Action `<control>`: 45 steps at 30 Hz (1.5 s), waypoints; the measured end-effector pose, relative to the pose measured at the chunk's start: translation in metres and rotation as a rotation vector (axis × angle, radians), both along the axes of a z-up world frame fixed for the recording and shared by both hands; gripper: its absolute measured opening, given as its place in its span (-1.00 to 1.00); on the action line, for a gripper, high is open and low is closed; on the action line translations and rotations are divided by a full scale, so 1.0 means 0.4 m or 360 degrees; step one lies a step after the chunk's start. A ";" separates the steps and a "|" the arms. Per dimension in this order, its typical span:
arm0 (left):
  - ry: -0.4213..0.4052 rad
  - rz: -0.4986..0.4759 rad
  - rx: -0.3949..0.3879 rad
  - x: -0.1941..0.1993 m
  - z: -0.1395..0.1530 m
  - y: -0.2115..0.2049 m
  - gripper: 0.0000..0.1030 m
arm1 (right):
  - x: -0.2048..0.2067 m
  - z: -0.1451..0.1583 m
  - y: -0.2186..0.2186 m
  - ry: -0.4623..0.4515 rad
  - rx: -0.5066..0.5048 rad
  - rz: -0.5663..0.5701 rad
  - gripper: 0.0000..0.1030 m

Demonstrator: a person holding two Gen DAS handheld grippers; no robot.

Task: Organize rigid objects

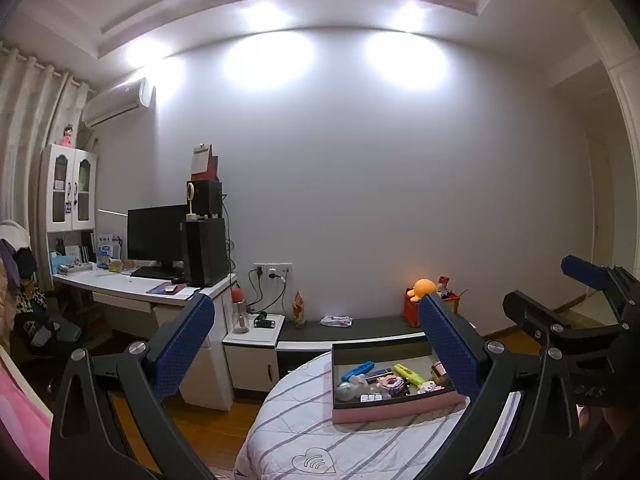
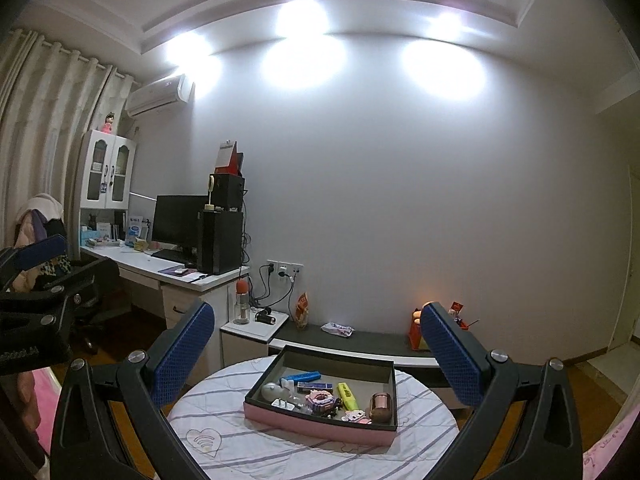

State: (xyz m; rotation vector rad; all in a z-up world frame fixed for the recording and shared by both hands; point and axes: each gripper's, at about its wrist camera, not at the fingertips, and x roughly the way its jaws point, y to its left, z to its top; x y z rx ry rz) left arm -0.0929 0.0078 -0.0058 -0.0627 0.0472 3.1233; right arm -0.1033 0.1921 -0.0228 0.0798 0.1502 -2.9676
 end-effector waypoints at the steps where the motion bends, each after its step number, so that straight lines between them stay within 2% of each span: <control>1: -0.0009 0.0013 0.0011 -0.007 -0.003 -0.002 1.00 | -0.003 -0.002 -0.001 -0.0004 -0.0001 0.0004 1.00; 16: 0.0061 -0.0014 -0.0003 -0.034 -0.010 0.011 1.00 | -0.017 -0.002 -0.007 0.0039 0.0002 0.0015 1.00; 24: 0.0014 0.0025 -0.0021 -0.058 -0.017 0.018 1.00 | -0.015 -0.002 0.001 0.0042 -0.0008 0.0020 1.00; 45: -0.0003 0.0091 -0.0053 -0.083 -0.021 0.031 1.00 | -0.039 -0.001 0.002 0.0003 -0.0016 0.0035 1.00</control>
